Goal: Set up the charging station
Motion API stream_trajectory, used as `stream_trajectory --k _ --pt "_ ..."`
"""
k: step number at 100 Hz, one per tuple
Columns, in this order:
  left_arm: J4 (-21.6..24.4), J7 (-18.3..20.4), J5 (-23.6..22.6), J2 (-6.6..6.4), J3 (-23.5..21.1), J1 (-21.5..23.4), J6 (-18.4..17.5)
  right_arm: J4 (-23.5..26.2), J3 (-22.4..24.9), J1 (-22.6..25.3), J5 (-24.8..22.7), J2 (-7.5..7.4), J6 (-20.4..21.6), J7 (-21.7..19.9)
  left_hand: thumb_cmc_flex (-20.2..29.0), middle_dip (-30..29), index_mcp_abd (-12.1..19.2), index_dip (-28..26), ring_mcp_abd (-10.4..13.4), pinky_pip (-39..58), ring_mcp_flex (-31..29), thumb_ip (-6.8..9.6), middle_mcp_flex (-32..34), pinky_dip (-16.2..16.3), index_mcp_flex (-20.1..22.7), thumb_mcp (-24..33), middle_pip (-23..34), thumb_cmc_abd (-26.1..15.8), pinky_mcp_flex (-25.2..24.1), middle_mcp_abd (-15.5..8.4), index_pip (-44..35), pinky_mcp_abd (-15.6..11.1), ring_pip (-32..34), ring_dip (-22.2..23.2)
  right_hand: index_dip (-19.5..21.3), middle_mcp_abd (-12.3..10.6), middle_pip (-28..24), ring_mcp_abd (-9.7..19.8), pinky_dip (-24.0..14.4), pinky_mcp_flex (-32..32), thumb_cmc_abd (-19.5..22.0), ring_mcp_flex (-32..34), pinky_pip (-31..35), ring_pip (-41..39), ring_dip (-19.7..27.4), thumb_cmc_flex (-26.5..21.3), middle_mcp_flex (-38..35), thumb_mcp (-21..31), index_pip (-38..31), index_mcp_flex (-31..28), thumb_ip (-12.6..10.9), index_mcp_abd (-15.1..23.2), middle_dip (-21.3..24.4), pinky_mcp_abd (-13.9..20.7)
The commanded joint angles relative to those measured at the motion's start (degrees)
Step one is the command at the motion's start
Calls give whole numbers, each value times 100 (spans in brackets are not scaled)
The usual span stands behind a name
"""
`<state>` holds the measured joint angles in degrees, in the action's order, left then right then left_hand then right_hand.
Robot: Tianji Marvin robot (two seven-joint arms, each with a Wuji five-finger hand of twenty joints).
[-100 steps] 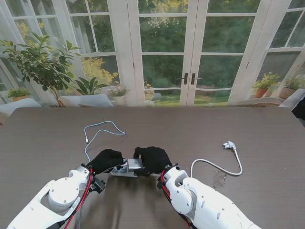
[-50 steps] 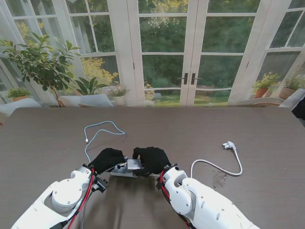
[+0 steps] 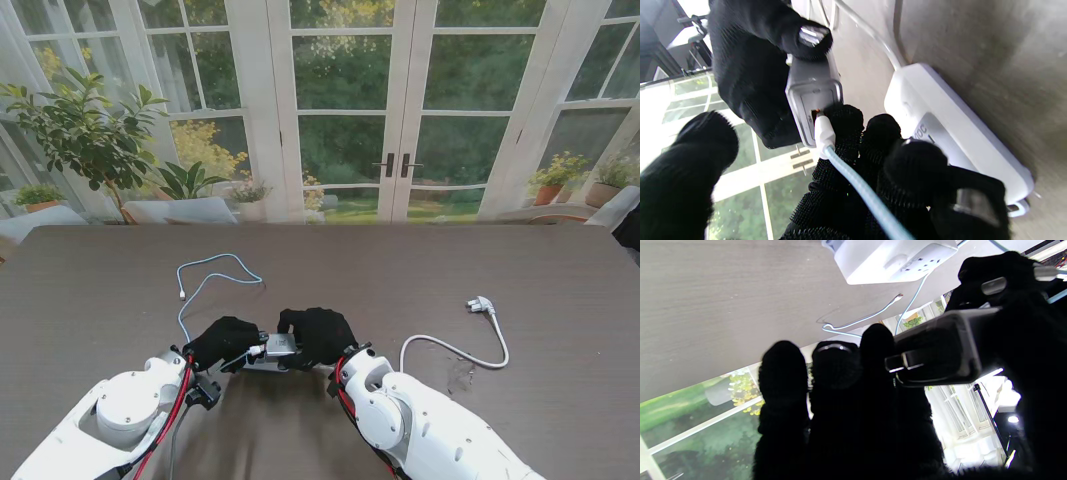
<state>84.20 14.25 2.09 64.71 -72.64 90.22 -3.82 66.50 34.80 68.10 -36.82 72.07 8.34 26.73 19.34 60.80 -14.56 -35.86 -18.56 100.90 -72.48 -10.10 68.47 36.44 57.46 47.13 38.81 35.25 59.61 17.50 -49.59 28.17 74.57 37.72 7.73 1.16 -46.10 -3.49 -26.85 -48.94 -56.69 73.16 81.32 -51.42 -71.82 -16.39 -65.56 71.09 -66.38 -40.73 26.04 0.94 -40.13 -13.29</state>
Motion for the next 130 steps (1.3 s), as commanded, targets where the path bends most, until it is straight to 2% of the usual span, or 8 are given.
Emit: stream_trajectory --k 1,9,32,51,65,82,108,130 --pt "58 202 -20 -102 -39 26 -19 66 1 34 5 7 -7 -87 495 -64 30 -51 -230 -273 12 70 -187 -351 -162 -572 -97 -44 -14 152 200 438 -541 63 517 -84 -77 -34 -89 26 877 126 76 -47 3865 -870 -212 918 -1117 -866 -492 1274 -65 40" --pt "67 393 -35 -154 -82 37 -111 79 6 38 -2 0 -13 -99 1234 -77 79 -101 -145 -793 232 387 -447 -691 -347 -429 -177 -156 -266 102 353 423 -989 242 517 -86 -75 -36 -92 26 880 126 75 -49 3864 -871 -207 917 -1116 -863 -493 1272 -64 39" --pt "120 789 116 -234 -169 63 -123 100 22 45 0 -10 -26 -125 2826 1561 185 111 -101 -1532 845 -257 -494 -354 -814 2308 -1170 1003 -1100 81 123 22 -1534 592 519 -82 -78 -38 -101 26 878 125 71 -53 3861 -869 -207 908 -1112 -860 -492 1271 -67 38" --pt "187 902 236 -236 -177 57 165 119 39 59 -2 -20 -36 -140 3889 1627 72 190 -359 -1483 947 -535 -394 -113 -604 1363 -1191 224 -1321 192 -549 310 -1381 656 520 -86 -75 -31 -106 26 885 129 69 -55 3861 -865 -205 902 -1109 -856 -492 1270 -63 39" --pt "176 969 197 -258 -168 33 182 138 54 74 -4 -29 -32 -156 4317 1307 103 719 -267 -1528 793 -170 -391 -148 -355 190 -1032 -415 -1213 236 -150 344 -1340 566 522 -80 -75 -36 -109 26 879 124 67 -52 3862 -865 -205 897 -1108 -857 -491 1269 -62 42" --pt "201 690 -344 -265 -152 49 -25 151 65 84 2 -35 -24 -168 4070 -225 245 1223 -19 -1636 48 30 369 -460 2 364 -1354 51 -812 -79 273 331 -1853 11 523 -80 -75 -25 -113 26 888 126 65 -52 3862 -865 -204 900 -1107 -857 -493 1269 -61 45" --pt "351 136 -1149 -229 -184 130 136 179 78 103 14 -44 -31 -201 2673 -2060 482 1146 675 -774 -54 -408 1360 -583 -314 1349 -1377 1308 -51 -865 -816 -708 -1371 -958 524 -77 -76 -36 -118 25 880 128 63 -54 3861 -870 -204 901 -1106 -857 -494 1269 -60 45" --pt "392 4 -1272 -211 -223 194 184 200 89 123 18 -48 -34 -208 2010 -2826 930 1534 180 -648 -28 -690 1218 -714 743 1553 -252 1351 -88 -617 -912 376 -1378 -1241 525 -87 -77 -33 -120 25 879 128 62 -54 3861 -861 -201 901 -1105 -857 -491 1269 -61 45"
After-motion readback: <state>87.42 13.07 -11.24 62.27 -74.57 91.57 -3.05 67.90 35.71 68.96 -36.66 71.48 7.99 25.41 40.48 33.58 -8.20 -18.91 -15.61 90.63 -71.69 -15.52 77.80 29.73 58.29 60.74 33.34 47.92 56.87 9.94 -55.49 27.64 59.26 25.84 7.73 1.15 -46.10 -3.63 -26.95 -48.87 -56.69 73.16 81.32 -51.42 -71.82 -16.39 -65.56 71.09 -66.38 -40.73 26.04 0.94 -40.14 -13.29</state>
